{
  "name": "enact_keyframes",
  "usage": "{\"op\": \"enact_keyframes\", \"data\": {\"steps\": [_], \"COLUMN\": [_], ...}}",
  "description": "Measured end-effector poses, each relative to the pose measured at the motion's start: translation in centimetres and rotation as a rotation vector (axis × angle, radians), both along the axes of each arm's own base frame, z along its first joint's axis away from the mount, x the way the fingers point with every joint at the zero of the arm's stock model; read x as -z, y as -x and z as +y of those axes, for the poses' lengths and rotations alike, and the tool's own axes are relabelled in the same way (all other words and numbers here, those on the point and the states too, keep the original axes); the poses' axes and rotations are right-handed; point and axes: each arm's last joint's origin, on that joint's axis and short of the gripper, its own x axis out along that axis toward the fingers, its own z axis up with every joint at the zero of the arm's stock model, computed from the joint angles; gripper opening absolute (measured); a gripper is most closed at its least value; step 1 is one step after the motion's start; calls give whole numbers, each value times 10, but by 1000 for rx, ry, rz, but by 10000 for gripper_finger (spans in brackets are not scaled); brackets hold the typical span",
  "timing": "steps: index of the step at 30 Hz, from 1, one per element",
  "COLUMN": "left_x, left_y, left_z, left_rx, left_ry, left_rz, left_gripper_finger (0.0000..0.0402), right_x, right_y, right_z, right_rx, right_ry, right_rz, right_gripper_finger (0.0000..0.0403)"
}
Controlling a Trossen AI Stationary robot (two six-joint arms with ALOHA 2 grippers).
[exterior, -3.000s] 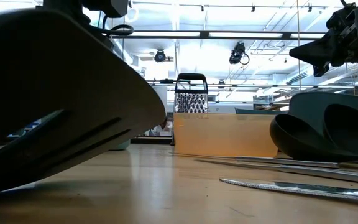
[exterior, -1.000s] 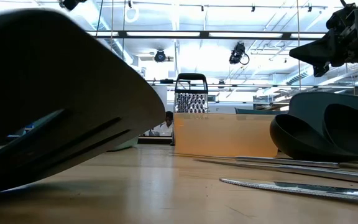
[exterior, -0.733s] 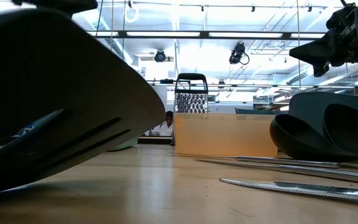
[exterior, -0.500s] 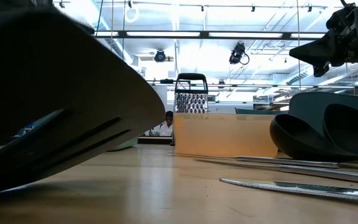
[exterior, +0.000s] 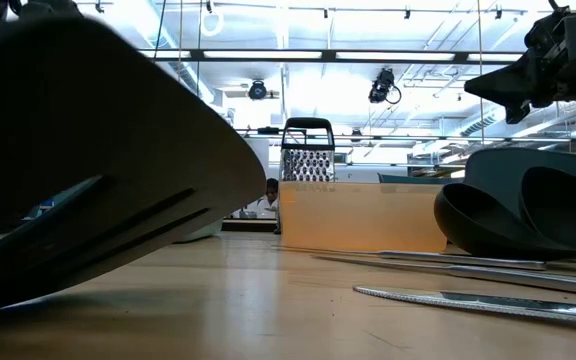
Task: Pick & Place Kitchen Items
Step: Put the yellow knife into the orange bin
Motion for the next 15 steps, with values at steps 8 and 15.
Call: {"op": "enact_keyframes", "data": {"steps": [8,15], "left_x": [-5,-7], "left_y": [0,1], "left_z": [0,1], "left_rx": [-4,-36], "left_ry": [-32,-90], "left_rz": [-34,-35], "left_gripper_finger": [7,9], "right_x": [-19,-47], "right_y": [-2,-11], "right_z": [4,4], "right_rx": [-90,-59], "right_ry": [29,26], "right_rz": [-176,-114], "right_gripper_finger": [6,19]}}
